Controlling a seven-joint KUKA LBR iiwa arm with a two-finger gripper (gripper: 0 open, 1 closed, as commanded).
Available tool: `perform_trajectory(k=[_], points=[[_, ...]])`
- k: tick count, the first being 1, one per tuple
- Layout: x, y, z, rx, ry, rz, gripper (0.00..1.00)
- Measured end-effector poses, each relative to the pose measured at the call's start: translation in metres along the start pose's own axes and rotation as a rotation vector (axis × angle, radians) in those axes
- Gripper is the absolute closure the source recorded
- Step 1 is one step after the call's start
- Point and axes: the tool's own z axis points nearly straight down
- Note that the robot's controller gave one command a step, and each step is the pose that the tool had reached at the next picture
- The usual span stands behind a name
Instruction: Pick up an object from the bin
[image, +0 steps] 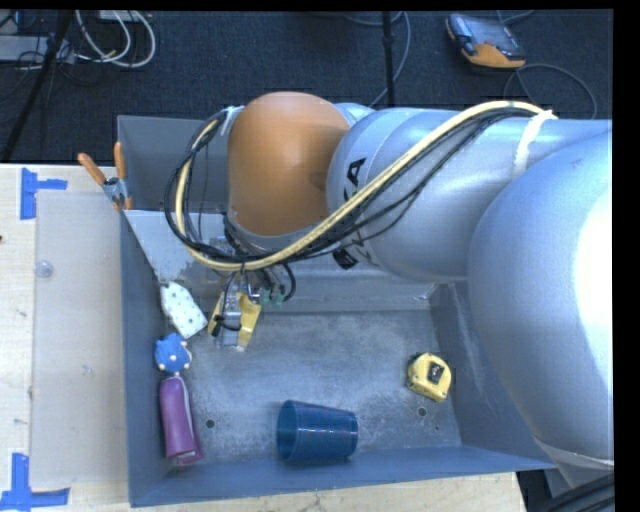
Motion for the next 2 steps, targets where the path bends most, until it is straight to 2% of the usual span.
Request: perform_trajectory(k=[1,2], points=[[0.000,0.000,0.000,0.000,0.000,0.000,0.00],[0.005,0.003,0.032,-0.001,-0.006,-0.077,0.00]])
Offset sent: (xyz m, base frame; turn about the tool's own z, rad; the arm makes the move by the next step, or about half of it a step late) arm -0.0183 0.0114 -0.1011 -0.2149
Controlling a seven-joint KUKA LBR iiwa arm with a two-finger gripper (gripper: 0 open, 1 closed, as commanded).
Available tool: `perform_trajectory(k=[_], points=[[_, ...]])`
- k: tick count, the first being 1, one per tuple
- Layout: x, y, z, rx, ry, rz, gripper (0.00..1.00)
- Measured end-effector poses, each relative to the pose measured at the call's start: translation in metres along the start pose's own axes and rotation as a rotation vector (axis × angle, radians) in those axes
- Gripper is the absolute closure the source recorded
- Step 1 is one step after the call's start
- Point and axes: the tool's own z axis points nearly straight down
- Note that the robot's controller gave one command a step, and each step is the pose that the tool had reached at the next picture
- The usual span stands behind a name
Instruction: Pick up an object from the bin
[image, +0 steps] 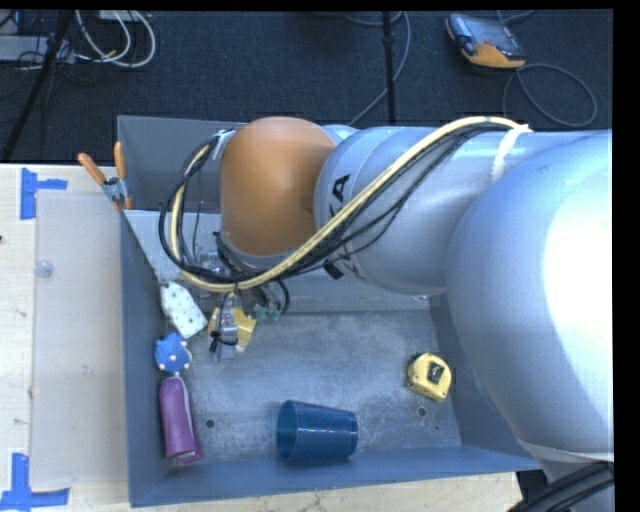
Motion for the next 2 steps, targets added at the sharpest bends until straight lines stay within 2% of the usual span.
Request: perform_trajectory(k=[1,2], points=[[0.024,0.014,0.059,0.000,0.003,-0.174,0.00],[0.017,0.014,0.087,0.000,0.004,-0.165,0.00]])
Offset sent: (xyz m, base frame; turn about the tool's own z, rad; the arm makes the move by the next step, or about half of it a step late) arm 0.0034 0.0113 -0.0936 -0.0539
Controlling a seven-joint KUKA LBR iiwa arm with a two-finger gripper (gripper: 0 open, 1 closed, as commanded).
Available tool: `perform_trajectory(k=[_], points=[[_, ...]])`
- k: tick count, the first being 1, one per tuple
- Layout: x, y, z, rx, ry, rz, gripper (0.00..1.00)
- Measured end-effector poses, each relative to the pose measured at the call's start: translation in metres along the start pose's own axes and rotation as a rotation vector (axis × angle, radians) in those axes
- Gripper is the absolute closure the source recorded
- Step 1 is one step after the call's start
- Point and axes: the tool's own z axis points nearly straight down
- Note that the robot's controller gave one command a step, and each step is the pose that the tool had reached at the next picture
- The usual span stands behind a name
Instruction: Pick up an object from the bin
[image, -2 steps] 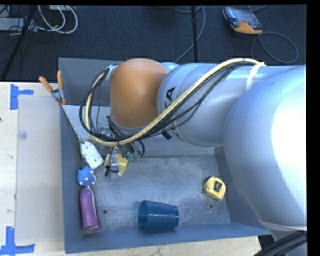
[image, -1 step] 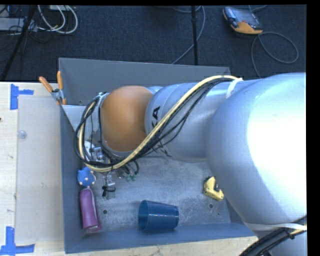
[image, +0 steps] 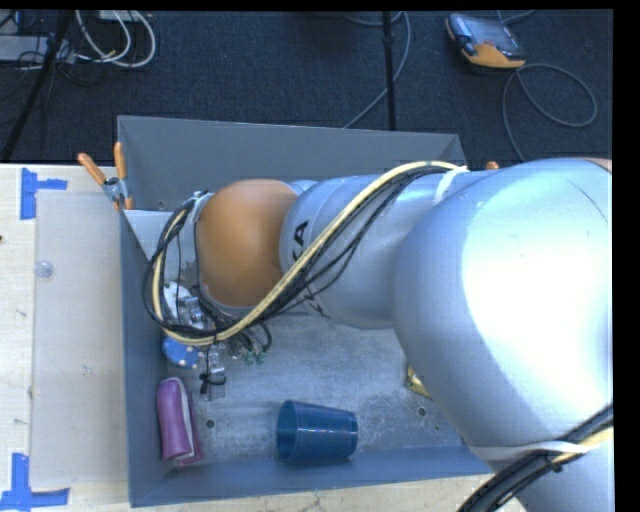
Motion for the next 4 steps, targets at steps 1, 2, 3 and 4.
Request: perform_trajectory(k=[1,2,3,4], points=[[0.057,0.002,-0.004,0.001,0.001,0.200,1.00],[0.057,0.002,-0.004,0.001,0.001,0.201,1.00],[0.060,0.007,-0.044,0.004,0.010,0.201,1.00],[0.051,0.010,-0.044,0.002,0.004,0.194,1.00]])
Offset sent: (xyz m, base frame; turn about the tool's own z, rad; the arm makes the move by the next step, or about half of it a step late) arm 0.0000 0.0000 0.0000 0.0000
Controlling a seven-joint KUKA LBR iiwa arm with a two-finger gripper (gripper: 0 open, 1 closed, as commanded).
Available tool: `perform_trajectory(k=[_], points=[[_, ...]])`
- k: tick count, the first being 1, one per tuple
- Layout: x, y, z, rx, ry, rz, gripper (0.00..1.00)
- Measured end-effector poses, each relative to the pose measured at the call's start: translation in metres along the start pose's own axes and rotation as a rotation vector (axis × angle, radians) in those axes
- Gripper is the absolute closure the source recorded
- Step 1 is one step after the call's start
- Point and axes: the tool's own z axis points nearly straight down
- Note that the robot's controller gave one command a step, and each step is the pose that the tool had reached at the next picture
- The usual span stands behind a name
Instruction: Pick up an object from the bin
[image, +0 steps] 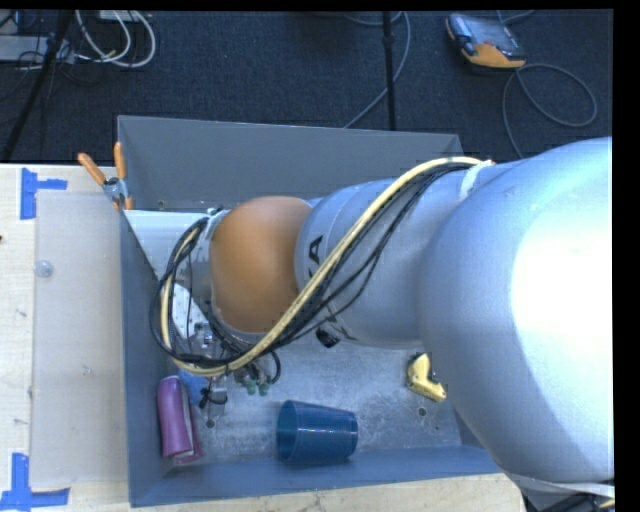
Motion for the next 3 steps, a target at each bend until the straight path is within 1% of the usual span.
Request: perform_trajectory(k=[1,3], points=[[-0.0025,-0.0007,0.0166,0.002,0.002,0.000,1.00],[-0.0026,-0.0010,0.0166,0.001,0.002,0.003,1.00]])
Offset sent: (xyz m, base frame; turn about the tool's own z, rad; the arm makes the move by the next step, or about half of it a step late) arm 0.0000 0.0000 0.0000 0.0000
